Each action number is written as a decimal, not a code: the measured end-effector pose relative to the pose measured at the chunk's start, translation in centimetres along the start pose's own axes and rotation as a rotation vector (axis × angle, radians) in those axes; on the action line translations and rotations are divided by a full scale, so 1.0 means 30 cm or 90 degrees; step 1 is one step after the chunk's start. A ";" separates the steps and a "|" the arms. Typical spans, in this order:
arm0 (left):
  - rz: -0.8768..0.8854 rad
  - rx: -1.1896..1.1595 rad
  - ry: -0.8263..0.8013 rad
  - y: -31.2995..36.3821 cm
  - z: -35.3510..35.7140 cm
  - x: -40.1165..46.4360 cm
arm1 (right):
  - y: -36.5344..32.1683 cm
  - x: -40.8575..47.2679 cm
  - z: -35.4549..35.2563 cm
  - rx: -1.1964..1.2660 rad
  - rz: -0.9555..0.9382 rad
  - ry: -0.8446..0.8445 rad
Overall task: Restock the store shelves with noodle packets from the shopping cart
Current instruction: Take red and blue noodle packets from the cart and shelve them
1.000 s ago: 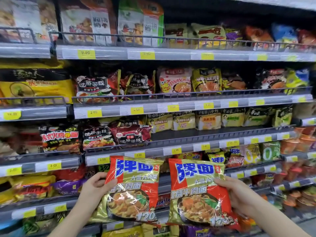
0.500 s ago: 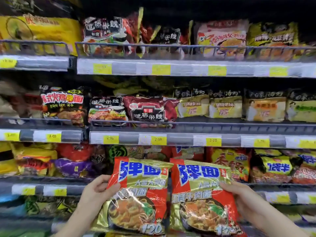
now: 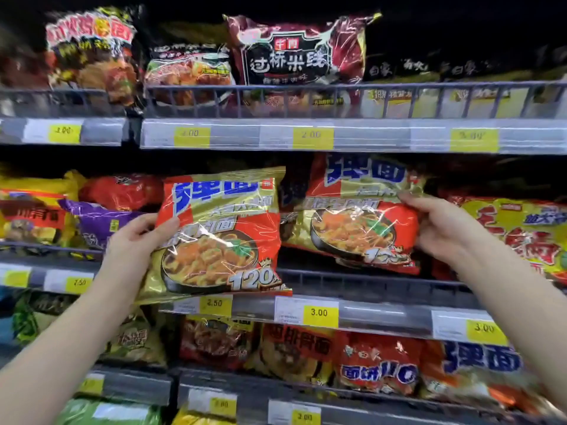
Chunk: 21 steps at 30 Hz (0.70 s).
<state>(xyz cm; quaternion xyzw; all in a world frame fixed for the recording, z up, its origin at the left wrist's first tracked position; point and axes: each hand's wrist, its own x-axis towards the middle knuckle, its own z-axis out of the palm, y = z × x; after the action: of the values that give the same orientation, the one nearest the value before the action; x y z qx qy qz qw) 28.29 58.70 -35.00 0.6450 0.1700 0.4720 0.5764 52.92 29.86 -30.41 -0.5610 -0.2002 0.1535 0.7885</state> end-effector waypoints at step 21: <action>0.063 -0.004 -0.003 -0.062 0.030 0.017 | 0.178 0.193 0.199 -0.266 -0.019 0.068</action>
<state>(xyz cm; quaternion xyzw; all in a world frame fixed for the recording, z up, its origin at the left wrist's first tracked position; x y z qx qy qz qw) 29.87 59.07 -36.39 0.6521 0.1350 0.4990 0.5546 54.95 39.21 -32.91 -0.7164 -0.1940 0.0667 0.6668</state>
